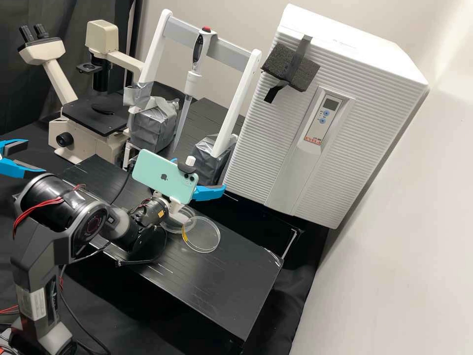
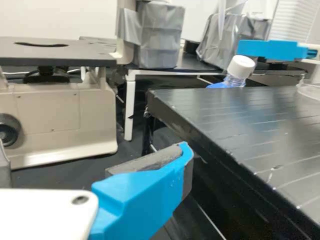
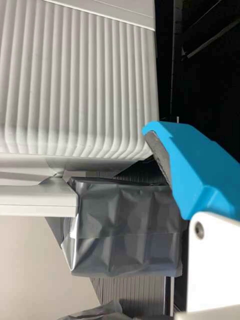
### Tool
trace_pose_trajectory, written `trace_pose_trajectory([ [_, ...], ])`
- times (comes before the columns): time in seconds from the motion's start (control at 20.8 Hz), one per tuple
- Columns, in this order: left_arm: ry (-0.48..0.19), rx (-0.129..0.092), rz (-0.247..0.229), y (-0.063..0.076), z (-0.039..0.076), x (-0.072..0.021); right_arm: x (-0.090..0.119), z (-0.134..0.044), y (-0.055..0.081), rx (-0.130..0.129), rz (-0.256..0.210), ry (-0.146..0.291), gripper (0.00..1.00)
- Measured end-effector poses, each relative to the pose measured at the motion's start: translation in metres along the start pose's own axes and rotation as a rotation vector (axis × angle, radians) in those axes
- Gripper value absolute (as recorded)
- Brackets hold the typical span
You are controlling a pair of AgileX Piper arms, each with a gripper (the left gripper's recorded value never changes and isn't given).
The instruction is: Open the bottle
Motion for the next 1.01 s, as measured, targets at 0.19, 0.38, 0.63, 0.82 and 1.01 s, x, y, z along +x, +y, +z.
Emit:
trace_pose_trajectory([
  [0.19, -0.021, 0.006, 0.000, 0.001, 0.002, 0.0052, 0.000, 0.000, 0.000, 0.000, 0.000, 0.000, 1.00],
  [0.38, -0.032, 0.014, 0.009, 0.005, 0.002, 0.0102, -0.001, 0.000, 0.000, 0.000, 0.001, 0.001, 1.00],
  [0.63, -0.047, 0.021, 0.016, 0.007, 0.004, 0.0142, -0.017, -0.024, 0.006, 0.005, 0.014, 0.080, 1.00],
  [0.82, -0.044, 0.011, 0.001, 0.004, 0.002, 0.0160, -0.028, -0.047, -0.006, 0.014, -0.027, 0.166, 1.00],
  [1.01, -0.042, 0.009, -0.003, 0.003, 0.002, 0.0168, -0.034, -0.063, -0.025, -0.007, -0.096, 0.229, 1.00],
])
